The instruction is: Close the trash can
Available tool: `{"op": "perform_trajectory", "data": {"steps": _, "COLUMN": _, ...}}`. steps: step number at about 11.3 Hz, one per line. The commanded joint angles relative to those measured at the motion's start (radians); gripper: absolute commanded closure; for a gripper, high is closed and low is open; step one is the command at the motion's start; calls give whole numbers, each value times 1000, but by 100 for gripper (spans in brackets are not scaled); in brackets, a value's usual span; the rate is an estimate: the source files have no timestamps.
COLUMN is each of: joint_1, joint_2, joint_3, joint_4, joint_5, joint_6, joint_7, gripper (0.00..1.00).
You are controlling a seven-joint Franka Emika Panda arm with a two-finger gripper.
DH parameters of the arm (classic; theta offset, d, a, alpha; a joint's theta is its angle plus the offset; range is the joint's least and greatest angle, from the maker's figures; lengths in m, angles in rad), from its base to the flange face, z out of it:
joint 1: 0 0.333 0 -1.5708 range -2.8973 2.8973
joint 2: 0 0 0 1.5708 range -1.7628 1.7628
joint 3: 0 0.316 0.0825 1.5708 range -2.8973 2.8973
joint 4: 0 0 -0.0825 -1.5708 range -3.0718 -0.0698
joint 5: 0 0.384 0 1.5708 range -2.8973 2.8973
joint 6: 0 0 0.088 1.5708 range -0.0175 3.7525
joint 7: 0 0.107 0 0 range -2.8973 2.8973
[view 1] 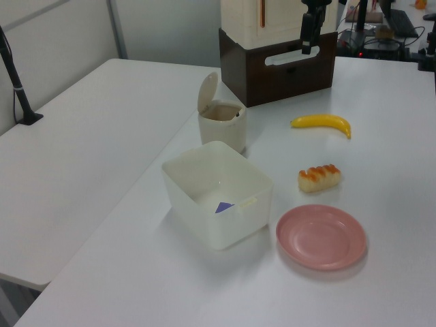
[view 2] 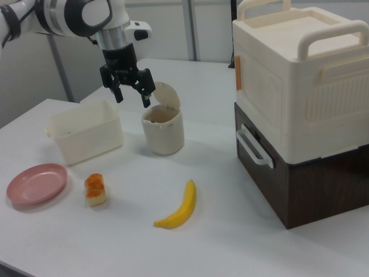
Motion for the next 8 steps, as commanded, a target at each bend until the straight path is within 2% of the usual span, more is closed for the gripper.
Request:
{"op": "perform_trajectory", "data": {"steps": 1, "joint_1": 11, "joint_2": -12, "joint_3": -5, "joint_4": -24, "joint_5": 14, "joint_6": -11, "joint_7": 15, "gripper": 0}}
{"op": "perform_trajectory", "data": {"steps": 7, "joint_1": 8, "joint_2": -15, "joint_3": -6, "joint_4": -21, "joint_5": 21, "joint_6": -8, "joint_7": 26, "gripper": 0}}
{"op": "perform_trajectory", "data": {"steps": 8, "joint_1": 9, "joint_2": -15, "joint_3": -6, "joint_4": -21, "joint_5": 47, "joint_6": -9, "joint_7": 28, "gripper": 0}}
